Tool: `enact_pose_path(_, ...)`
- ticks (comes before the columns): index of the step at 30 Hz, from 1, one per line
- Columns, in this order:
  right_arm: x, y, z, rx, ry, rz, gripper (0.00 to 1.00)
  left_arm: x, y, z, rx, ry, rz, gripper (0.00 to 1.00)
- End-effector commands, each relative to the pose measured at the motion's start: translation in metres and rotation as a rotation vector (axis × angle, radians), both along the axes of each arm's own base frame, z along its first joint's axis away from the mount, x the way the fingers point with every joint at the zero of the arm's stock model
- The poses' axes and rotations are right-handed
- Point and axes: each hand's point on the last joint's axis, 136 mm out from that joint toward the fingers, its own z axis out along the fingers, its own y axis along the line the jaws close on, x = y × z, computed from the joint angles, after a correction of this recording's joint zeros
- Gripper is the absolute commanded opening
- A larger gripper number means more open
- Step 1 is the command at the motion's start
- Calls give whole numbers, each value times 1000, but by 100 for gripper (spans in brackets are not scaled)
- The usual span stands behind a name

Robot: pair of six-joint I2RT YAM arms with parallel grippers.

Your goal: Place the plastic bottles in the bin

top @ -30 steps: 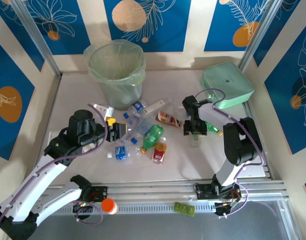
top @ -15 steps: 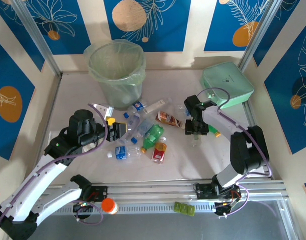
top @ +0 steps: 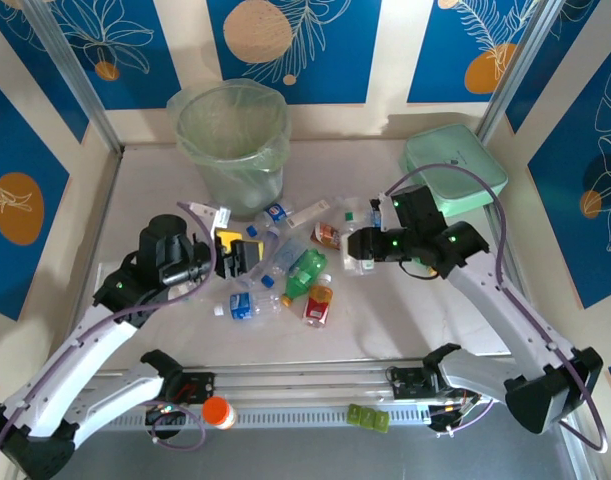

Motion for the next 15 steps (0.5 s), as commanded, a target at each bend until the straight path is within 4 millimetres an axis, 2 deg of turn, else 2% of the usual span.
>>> enact_pose_path(1, -29, 44, 49, 210, -55, 241, 51, -4, -17, 45, -156, -20, -70, 72)
enact_pose_path(4, -52, 65, 65, 268, -68, 365, 51, 2, -25, 67, -187, -29, -88, 73)
enact_pose_path(8, -82, 85, 82, 389, -74, 507, 51, -2, -55, 100, -322, -9, -251, 75)
enact_pose_path(11, -89, 89, 89, 434, -95, 529, 49, -5, -71, 119, -407, 6, -359, 76)
enact_pose_path(15, -98, 90, 105, 510, -126, 568, 49, -8, -83, 138, -485, 13, -460, 77)
